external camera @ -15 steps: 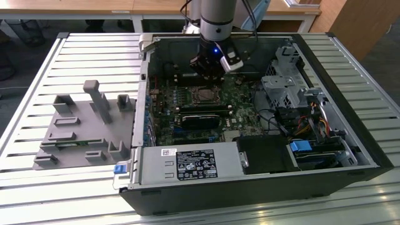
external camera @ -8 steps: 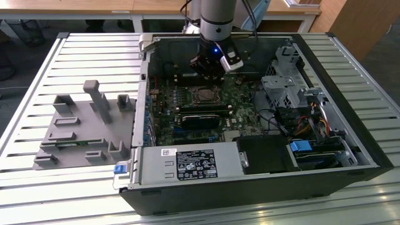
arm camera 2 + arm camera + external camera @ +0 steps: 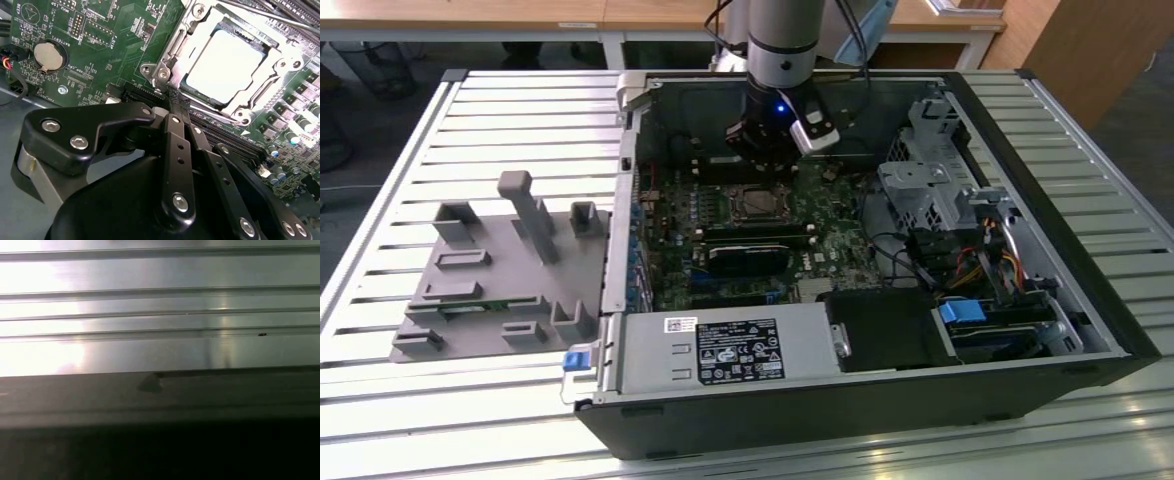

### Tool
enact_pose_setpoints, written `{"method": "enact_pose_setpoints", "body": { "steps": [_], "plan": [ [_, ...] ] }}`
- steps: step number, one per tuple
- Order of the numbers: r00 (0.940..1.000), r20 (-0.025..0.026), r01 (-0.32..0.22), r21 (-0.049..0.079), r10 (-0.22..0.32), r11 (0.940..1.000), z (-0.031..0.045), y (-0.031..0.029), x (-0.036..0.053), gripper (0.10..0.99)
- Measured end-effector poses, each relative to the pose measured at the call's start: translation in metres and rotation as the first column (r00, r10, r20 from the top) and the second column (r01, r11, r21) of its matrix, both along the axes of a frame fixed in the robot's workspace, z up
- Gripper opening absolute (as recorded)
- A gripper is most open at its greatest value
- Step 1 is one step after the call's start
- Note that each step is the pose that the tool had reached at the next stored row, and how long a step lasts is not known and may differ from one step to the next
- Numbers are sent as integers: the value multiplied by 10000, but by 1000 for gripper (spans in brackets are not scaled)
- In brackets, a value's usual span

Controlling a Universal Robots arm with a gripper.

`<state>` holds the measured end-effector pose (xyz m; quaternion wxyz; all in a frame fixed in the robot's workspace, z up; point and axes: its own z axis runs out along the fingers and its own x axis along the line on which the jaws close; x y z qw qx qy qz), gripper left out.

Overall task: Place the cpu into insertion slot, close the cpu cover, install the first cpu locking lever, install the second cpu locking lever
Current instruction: 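Install the first cpu locking lever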

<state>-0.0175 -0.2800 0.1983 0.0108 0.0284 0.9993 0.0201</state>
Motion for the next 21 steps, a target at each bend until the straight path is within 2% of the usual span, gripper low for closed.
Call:
{"method": "enact_pose_setpoints", "body": {
  "steps": [4,9,21],
  "plan": [
    [10000,13,0,18,0,10000,18,3,2,106],
    [10000,3,0,0,0,10000,30,1,1,106],
    [10000,-2,1,-69,-1,10000,-19,-1,1,106]
  ]
}}
